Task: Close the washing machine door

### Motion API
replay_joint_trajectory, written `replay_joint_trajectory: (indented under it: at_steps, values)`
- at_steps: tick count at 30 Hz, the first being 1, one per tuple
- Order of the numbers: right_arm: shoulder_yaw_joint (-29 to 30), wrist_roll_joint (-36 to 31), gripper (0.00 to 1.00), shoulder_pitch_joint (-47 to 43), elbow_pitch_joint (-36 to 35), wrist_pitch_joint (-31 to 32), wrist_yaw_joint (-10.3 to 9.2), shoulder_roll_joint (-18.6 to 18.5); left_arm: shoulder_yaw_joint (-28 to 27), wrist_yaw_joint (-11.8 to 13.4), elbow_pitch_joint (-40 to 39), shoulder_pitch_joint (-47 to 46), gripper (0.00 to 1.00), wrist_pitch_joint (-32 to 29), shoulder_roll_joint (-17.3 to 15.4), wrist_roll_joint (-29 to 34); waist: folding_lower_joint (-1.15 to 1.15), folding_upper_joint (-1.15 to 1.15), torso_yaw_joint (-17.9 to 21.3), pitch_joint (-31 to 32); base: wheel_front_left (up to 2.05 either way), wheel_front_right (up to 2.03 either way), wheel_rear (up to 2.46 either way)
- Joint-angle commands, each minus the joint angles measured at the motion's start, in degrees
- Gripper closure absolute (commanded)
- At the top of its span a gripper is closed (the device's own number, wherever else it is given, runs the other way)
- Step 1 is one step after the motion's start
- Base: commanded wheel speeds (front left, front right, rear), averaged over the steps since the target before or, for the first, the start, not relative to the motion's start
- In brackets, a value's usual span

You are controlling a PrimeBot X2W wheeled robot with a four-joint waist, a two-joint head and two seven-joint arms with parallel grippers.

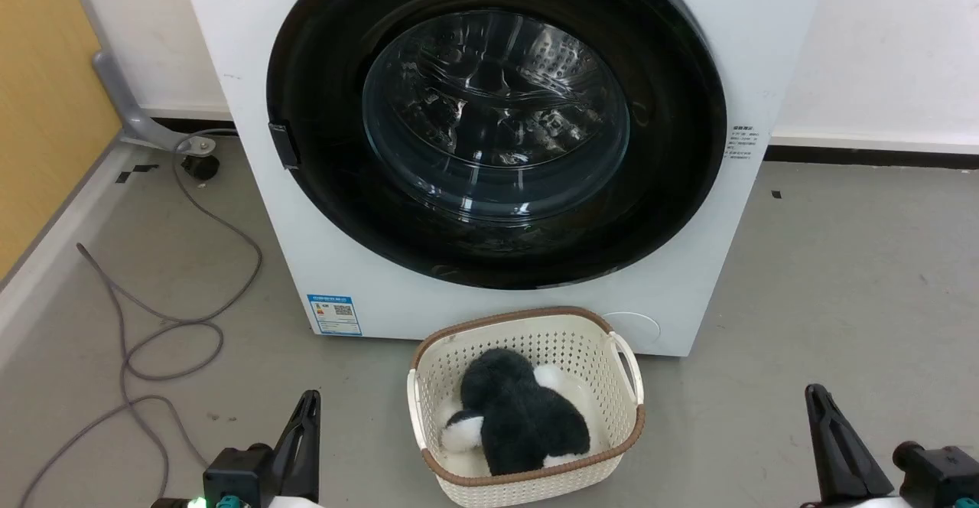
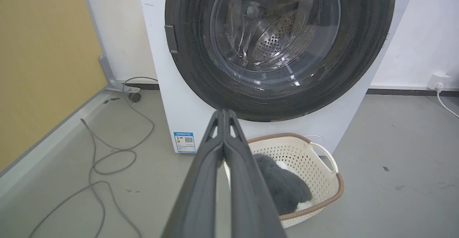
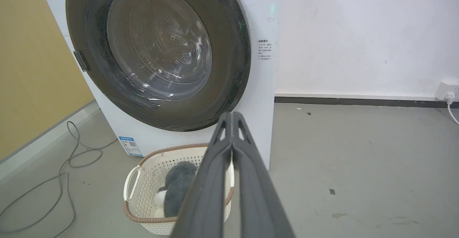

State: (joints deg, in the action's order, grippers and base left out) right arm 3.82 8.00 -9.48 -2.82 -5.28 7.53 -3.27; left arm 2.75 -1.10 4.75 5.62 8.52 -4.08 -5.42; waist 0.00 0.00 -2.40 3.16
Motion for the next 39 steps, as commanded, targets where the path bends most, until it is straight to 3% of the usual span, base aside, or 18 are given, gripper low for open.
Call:
replay_joint_trajectory:
  at_steps: [1,39]
  values:
    - [-0.21,-0.72,1.0,1.36,0.21,0.29,-0.02,0.15,-0.26,0.4,-0.46,-1.11,1.0,-0.49,0.19,0.65,0.0,0.0,0.07,-0.09,0.0,0.0,0.0]
    - [-1.96,-4.24,1.0,5.29,1.47,2.7,-0.03,0.27,-1.46,0.74,-2.54,-3.29,1.0,-4.38,0.68,2.96,0.0,0.0,1.19,-1.57,0.0,0.0,0.0]
